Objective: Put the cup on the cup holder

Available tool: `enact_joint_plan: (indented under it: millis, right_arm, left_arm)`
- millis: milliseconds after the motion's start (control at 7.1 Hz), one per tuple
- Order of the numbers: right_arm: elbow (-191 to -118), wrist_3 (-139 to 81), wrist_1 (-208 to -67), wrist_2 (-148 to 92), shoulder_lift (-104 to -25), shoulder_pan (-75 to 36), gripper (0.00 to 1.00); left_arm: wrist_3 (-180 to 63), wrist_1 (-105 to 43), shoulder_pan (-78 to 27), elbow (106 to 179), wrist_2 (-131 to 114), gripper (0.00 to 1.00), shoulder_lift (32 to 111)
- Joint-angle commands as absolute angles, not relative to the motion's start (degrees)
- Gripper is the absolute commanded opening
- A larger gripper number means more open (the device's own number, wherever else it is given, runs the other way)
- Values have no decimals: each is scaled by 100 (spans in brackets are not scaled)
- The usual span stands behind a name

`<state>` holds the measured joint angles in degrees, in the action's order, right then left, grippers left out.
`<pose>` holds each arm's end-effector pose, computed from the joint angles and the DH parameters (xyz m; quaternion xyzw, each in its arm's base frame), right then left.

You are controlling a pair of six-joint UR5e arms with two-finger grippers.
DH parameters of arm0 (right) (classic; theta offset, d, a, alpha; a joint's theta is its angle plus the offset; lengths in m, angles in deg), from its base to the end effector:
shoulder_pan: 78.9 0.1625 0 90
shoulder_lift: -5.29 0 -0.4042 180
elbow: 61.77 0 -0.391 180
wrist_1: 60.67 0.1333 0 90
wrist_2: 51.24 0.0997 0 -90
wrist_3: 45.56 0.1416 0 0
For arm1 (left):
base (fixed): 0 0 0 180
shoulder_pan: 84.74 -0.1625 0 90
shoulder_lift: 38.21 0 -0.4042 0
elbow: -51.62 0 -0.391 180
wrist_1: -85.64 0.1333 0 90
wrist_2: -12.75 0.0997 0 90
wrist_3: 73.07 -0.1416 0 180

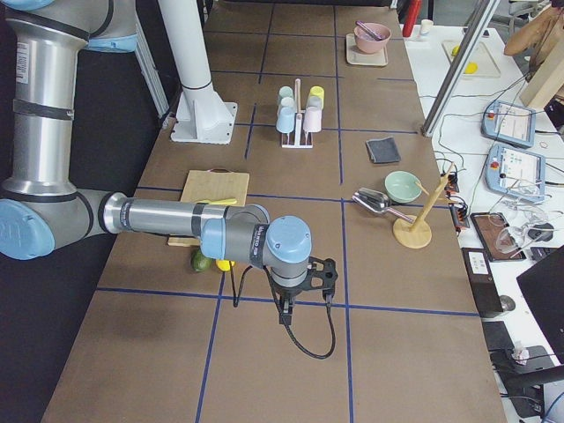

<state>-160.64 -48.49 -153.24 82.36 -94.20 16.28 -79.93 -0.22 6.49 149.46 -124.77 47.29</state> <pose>0.0733 -0.4132 0.6733 0.0005 -0.3721 0.0286 0.9277 -0.0387 -0.4563 0.6397 0.0220 0.4023 0.0421 0.9143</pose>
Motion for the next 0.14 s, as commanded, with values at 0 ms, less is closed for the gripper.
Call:
enact_joint_plan:
  millis: [0]
  right_arm:
    - [-16047, -4855, -15331, 8227, -9420, 1629, 100]
  left_arm:
    - [-7993, -23, 649, 14953, -12506, 100, 4705]
